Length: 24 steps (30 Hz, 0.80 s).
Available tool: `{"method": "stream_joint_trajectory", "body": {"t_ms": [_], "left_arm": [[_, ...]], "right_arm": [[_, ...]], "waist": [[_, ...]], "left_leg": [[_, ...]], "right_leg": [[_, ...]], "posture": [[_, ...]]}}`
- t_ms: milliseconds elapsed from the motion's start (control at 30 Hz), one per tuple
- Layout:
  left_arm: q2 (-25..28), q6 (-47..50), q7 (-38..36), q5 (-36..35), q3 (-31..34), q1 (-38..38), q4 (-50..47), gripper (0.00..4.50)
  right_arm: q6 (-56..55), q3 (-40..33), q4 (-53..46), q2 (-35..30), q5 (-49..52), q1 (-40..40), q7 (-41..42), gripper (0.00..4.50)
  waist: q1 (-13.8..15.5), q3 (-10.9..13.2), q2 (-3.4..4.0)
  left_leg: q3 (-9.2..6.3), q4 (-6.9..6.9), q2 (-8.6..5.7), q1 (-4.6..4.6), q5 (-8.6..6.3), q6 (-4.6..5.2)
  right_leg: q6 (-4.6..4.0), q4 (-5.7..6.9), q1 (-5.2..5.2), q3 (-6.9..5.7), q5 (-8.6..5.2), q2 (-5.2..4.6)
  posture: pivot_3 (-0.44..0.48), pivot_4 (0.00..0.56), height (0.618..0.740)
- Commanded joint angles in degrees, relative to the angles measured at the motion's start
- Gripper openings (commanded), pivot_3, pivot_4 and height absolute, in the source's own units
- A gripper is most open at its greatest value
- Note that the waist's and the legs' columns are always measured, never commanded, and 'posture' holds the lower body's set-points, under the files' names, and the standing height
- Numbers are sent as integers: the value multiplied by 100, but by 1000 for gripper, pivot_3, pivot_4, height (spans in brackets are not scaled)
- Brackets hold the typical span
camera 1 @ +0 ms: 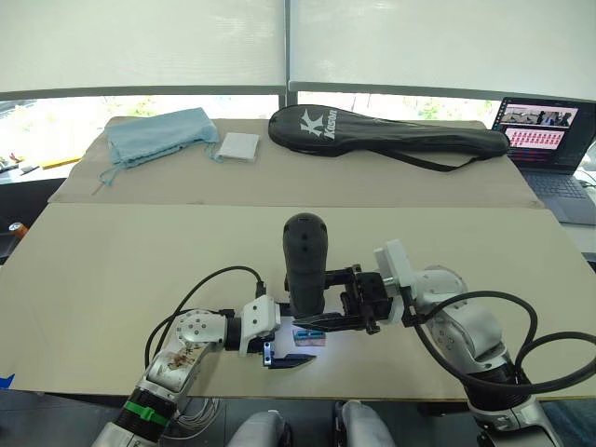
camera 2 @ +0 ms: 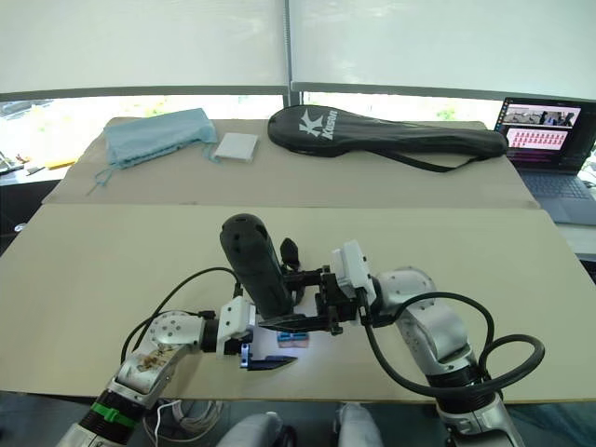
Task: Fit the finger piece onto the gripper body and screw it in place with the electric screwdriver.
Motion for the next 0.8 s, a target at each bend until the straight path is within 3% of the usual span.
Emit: {"method": "stream_joint_trajectory", "body": {"t_ms": [33,800], "left_arm": [[-6,93,-18,84,-241,143,177,4405],[26,235,19,55,-219,144,40,4405]], "right_arm": [[-89,-25,-145,71,98,-76,-13,1916],[-19,-50,-176,34,271,-117,11,1916]], "waist": [[0,0,0],[-6,0,0]], "left_leg": [[0,0,0,0,0,0],[0,0,0,0,0,0]], "right_leg": [[0,0,0,0,0,0],[0,0,0,0,0,1]], "posture": [[0,150,740],[0,150,740]]}}
